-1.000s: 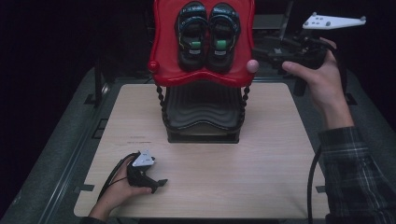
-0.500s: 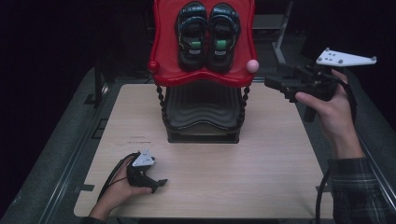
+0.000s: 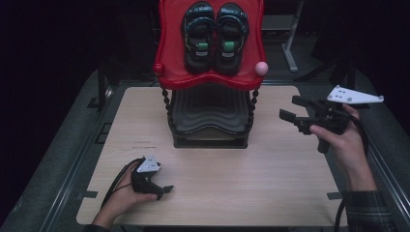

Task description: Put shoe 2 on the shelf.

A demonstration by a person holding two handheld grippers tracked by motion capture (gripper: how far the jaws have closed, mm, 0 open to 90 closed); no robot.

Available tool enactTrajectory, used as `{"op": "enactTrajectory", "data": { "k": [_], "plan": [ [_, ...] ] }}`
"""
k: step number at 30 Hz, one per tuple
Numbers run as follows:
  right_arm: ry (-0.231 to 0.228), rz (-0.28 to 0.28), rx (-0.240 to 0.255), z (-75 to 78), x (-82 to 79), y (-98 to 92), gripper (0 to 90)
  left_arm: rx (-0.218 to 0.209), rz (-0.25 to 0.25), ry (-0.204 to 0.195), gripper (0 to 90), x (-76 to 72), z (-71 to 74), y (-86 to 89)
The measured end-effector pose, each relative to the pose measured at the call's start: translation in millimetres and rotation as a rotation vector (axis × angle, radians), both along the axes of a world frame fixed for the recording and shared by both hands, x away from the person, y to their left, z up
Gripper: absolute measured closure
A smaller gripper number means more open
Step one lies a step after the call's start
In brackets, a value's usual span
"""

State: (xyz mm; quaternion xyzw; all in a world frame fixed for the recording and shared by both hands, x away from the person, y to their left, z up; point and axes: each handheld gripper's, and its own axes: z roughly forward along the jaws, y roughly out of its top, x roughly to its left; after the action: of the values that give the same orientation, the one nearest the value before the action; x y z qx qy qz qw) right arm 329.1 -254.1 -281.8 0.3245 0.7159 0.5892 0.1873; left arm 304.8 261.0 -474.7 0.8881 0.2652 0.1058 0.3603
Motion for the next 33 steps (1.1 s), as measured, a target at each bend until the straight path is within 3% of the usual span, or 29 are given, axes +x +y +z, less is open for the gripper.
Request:
{"op": "enactTrajectory", "data": {
  "k": [6, 9, 25, 33],
  "plan": [
    [0.035, -0.009, -0.025, -29.3, -10.4, -3.5, 21.9, 0.001, 0.001, -0.001, 0.0, -0.1, 0.0, 0.0],
    [0.072, -0.009, -0.041, -51.2, -16.5, -4.3, 21.1, 0.001, 0.003, -0.001, 0.0, -0.4, 0.0, 0.0],
    [0.229, -0.034, -0.095, -138.7, -45.9, -18.7, 20.2, 0.002, 0.005, -0.002, 0.0, -1.9, 0.0, 0.7],
    [0.295, -0.05, -0.163, -166.2, -58.6, -26.8, 19.5, 0.001, 0.005, -0.004, 0.0, -2.1, -0.1, 0.7]
  ]
}}
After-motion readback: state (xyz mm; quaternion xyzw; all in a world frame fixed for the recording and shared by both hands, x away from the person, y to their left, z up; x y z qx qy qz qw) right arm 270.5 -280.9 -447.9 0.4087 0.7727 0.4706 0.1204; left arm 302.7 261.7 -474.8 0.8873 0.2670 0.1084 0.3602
